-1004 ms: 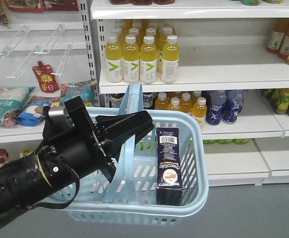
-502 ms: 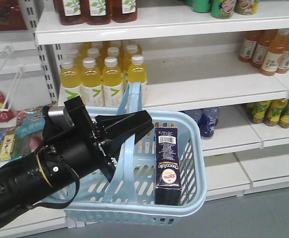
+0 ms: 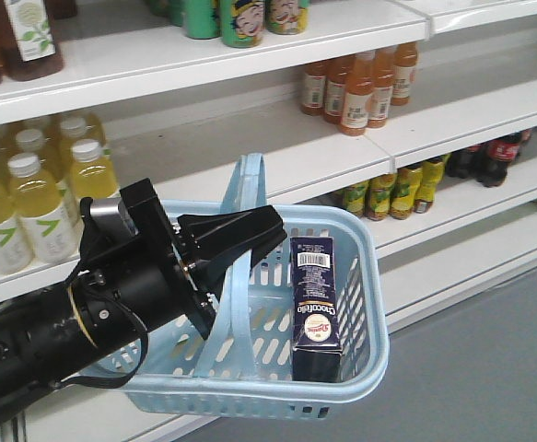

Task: Left arm holds basket, right arm returns cookies
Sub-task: 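Turn the base along the shelves keeping the basket in the left gripper, then drive the base past the wooden counters carrying the basket in the left gripper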

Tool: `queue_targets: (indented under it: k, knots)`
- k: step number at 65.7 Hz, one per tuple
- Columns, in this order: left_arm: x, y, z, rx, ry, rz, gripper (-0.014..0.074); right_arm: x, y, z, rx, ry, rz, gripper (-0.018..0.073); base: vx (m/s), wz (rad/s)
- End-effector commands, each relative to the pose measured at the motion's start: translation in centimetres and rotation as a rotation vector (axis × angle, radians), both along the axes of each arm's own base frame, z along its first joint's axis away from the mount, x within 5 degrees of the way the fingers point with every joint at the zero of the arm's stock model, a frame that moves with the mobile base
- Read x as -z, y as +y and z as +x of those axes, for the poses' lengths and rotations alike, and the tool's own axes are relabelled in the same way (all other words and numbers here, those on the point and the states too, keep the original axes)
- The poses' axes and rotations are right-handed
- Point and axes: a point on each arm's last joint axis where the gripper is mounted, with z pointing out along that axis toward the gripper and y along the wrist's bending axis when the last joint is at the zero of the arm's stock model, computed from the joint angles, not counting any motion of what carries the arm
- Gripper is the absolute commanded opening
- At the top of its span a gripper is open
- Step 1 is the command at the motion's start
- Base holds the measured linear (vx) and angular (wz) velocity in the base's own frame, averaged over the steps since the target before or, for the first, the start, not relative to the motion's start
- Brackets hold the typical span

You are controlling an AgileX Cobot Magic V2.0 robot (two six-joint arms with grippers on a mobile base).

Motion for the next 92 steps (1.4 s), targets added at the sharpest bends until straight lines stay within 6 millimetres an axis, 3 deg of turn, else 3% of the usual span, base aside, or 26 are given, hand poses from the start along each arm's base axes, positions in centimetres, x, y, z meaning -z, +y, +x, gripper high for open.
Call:
queue_targets:
  k: [1, 92]
  knots:
    - [-2.95, 0.27, -0.65, 0.023, -0.103, -0.151, -0.0003, -0.16, 0.02, 0.01, -0.002, -0.070, -0.011, -0.0003, 0.13, -0.52]
    - [-2.95, 0.27, -0.65, 0.023, -0.103, -0.151, -0.0003, -0.16, 0.02, 0.01, -0.002, -0.070, -0.011, -0.0003, 0.06, -0.48]
